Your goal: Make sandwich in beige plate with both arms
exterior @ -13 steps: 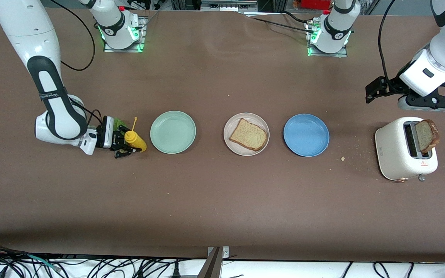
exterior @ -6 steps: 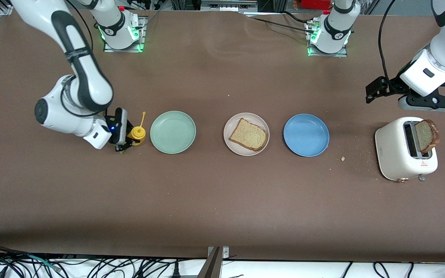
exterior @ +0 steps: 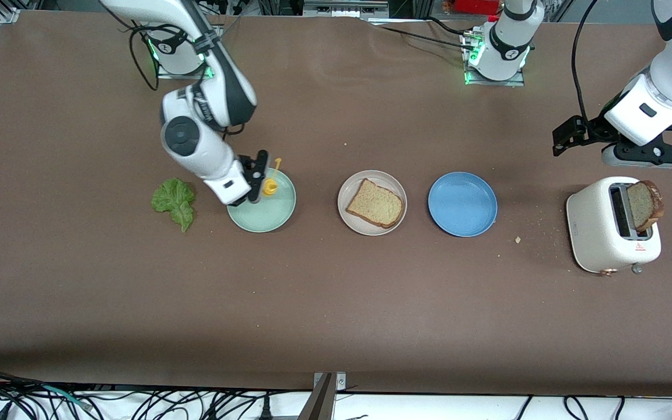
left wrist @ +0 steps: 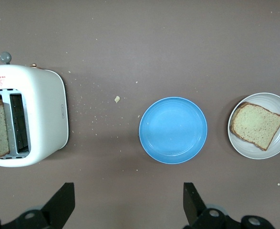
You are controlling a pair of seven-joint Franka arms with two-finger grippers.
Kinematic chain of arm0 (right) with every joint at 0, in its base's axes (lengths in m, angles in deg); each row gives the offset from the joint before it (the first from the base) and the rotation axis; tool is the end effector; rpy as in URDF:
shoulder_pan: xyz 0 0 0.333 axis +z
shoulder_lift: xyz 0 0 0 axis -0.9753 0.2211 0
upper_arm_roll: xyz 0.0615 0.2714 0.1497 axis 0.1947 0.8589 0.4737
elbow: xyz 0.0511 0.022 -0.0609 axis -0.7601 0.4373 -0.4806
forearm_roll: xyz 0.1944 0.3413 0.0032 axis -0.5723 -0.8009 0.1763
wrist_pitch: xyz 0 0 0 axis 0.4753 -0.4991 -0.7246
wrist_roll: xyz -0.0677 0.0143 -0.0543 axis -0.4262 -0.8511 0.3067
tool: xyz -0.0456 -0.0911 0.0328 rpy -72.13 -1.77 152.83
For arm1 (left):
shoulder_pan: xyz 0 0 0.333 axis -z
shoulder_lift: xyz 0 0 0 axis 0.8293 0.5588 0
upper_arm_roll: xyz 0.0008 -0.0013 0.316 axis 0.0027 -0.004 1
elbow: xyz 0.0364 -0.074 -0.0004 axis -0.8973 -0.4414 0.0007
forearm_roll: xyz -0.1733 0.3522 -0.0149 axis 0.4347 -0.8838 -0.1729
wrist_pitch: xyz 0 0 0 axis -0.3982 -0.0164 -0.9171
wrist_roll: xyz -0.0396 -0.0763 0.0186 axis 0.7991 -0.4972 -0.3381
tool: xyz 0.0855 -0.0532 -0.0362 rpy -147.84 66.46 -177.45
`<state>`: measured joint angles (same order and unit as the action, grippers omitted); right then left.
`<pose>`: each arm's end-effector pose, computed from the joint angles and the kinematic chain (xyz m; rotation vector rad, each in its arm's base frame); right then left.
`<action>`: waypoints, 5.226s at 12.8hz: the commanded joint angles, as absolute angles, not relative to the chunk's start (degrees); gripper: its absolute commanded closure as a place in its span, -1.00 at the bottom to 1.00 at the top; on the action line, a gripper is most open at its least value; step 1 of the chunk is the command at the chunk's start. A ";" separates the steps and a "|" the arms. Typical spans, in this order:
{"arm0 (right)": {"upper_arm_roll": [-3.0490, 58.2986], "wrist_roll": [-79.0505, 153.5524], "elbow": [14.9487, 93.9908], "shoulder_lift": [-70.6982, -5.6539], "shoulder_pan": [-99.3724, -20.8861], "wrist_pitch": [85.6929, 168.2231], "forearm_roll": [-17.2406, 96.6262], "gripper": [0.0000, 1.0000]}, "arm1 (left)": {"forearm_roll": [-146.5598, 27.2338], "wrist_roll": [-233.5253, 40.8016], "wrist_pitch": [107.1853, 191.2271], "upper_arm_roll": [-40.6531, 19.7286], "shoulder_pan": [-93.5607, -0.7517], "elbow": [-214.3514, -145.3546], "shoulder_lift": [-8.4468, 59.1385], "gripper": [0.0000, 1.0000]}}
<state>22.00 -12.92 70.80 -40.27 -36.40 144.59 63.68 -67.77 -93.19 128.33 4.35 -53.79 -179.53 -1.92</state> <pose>0.5158 0.3032 0.2666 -2.3887 -1.8836 0.0446 0.5471 -0.0563 0.5731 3.1291 -0.0622 -0.0437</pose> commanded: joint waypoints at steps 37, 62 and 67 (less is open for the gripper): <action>17.15 3.74 41.55 -32.51 -23.75 111.77 82.45 1.00 | -66.55 -90.88 127.14 4.88 -53.66 -178.23 -1.59 -1.00; 32.29 -87.71 52.13 -17.17 -77.58 113.20 26.63 1.00 | -66.55 -90.88 127.14 4.96 -53.74 -178.23 -1.59 -1.00; 30.09 -88.07 51.60 -18.30 -77.40 114.78 24.86 -1.00 | -66.63 -91.05 127.14 5.05 -53.75 -178.23 -1.51 -1.00</action>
